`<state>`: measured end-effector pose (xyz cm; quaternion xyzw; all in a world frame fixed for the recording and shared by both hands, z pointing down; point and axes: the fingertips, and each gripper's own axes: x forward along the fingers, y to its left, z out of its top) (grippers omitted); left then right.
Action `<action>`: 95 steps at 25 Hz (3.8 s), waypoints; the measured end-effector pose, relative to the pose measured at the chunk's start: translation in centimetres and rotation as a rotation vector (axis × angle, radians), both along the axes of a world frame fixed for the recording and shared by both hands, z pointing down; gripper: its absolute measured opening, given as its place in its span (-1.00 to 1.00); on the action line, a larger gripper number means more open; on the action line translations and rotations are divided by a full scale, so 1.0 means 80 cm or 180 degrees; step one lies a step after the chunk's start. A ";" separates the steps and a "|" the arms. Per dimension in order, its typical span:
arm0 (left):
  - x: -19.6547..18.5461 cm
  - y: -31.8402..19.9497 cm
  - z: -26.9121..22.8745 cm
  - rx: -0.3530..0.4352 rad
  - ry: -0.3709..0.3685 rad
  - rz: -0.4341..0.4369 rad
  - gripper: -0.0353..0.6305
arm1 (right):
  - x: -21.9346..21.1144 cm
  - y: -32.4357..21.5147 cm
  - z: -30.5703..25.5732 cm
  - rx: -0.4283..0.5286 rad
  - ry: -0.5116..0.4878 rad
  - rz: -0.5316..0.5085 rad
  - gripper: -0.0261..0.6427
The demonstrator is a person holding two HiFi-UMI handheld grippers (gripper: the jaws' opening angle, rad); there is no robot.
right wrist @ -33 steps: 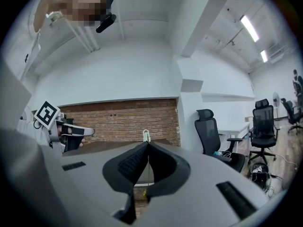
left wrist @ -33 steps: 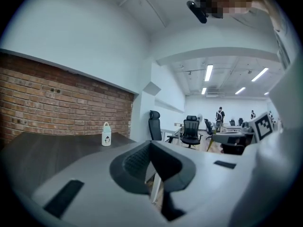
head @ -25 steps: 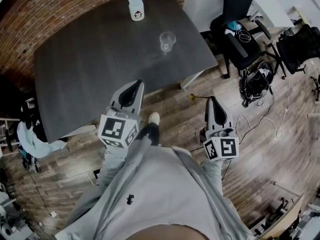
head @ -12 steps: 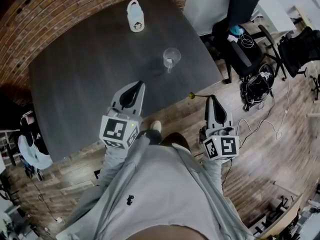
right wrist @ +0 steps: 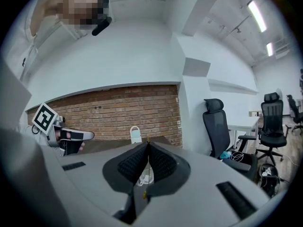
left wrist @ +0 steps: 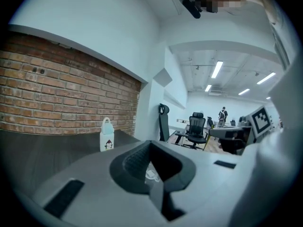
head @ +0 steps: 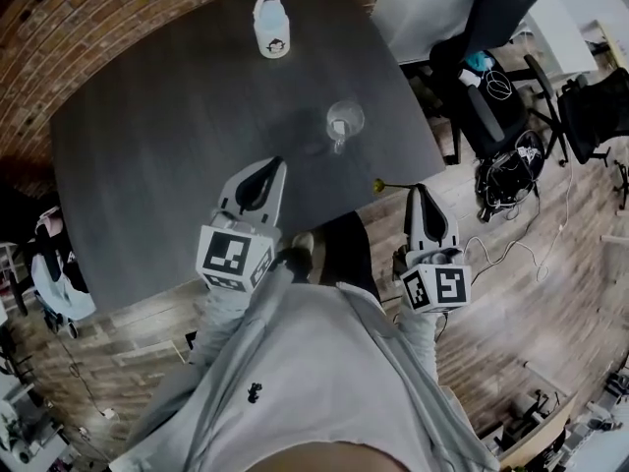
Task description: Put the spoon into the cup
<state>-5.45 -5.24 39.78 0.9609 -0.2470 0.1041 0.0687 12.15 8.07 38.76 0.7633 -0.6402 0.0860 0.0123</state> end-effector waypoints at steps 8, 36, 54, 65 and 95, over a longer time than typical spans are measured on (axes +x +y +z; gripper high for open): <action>0.052 -0.063 -0.008 0.0026 0.0043 -0.0362 -0.83 | 0.050 -0.099 -0.005 0.0032 0.0006 -0.0489 -0.86; 0.088 -0.129 -0.038 0.0201 -0.0003 -0.1368 -0.83 | 0.099 -0.244 -0.037 0.0242 -0.0230 -0.1646 -0.86; 0.078 -0.131 -0.015 0.0036 -0.0029 -0.1390 -0.83 | 0.061 -0.258 0.008 -0.0089 -0.0374 -0.1949 -0.86; 0.076 -0.129 0.015 -0.0128 -0.0071 -0.1335 -0.83 | 0.043 -0.263 0.080 -0.0469 -0.0662 -0.1972 -0.86; 0.068 -0.133 0.035 -0.0195 -0.0104 -0.1351 -0.83 | 0.037 -0.267 0.160 -0.0819 -0.0709 -0.1870 -0.86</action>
